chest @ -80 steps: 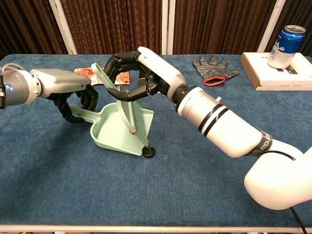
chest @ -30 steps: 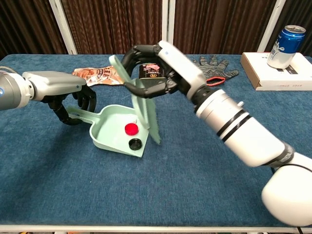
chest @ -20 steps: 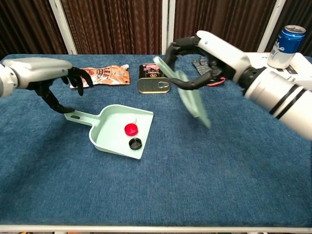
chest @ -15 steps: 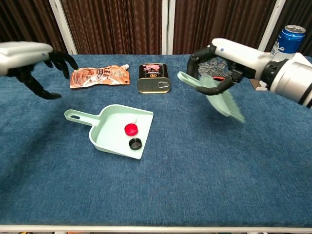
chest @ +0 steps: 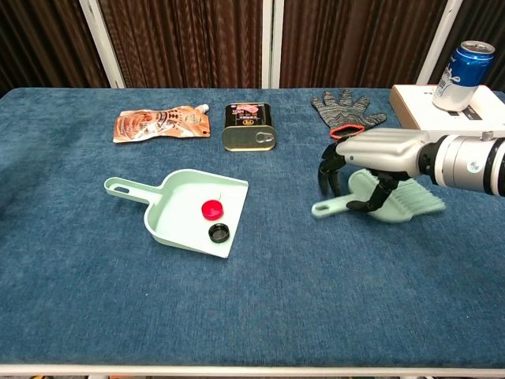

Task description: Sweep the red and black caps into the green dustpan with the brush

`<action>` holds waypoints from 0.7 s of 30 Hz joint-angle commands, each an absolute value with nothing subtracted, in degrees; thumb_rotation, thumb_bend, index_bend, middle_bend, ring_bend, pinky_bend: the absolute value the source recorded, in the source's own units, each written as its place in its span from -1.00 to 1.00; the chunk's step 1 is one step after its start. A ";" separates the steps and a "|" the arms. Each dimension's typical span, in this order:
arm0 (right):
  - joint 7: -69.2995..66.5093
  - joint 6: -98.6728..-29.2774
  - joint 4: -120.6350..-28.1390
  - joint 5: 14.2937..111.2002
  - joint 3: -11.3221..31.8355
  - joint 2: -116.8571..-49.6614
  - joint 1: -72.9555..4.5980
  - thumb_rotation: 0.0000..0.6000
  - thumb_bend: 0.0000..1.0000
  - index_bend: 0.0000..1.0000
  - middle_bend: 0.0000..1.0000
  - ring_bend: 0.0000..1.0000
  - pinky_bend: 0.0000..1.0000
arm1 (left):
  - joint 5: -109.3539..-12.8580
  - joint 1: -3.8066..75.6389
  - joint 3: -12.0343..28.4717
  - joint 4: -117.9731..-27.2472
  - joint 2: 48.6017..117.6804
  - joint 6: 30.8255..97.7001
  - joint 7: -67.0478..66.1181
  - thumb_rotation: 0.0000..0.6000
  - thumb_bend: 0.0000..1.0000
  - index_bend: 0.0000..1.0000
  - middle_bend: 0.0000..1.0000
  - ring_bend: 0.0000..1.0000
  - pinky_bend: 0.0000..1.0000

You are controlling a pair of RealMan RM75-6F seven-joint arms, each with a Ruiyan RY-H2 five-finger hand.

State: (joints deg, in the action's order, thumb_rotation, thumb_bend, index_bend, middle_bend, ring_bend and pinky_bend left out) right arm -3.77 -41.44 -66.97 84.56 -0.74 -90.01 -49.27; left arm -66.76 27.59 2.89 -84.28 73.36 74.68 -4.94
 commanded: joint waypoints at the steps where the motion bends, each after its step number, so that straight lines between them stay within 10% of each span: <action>1: -0.28 -42.14 -70.15 81.42 0.35 -88.71 -47.91 1.00 -0.35 -0.97 -0.65 -1.00 -1.00 | -67.74 25.52 2.83 -83.00 72.52 76.05 -3.41 1.00 -0.58 -0.58 -0.42 -0.61 -0.67; 21: -6.64 -85.95 -85.88 80.25 -3.49 -66.10 -13.49 1.00 -0.35 -0.95 -0.67 -1.00 -0.86 | -71.39 8.92 -1.76 -84.46 70.06 87.94 -4.27 1.00 -0.58 -0.52 -0.41 -0.61 -0.70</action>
State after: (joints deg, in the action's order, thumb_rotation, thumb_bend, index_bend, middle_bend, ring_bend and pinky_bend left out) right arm -4.54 -81.07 -83.59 79.40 -2.16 -68.33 -18.09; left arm -70.79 9.98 -1.28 -83.48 70.14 86.77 -3.74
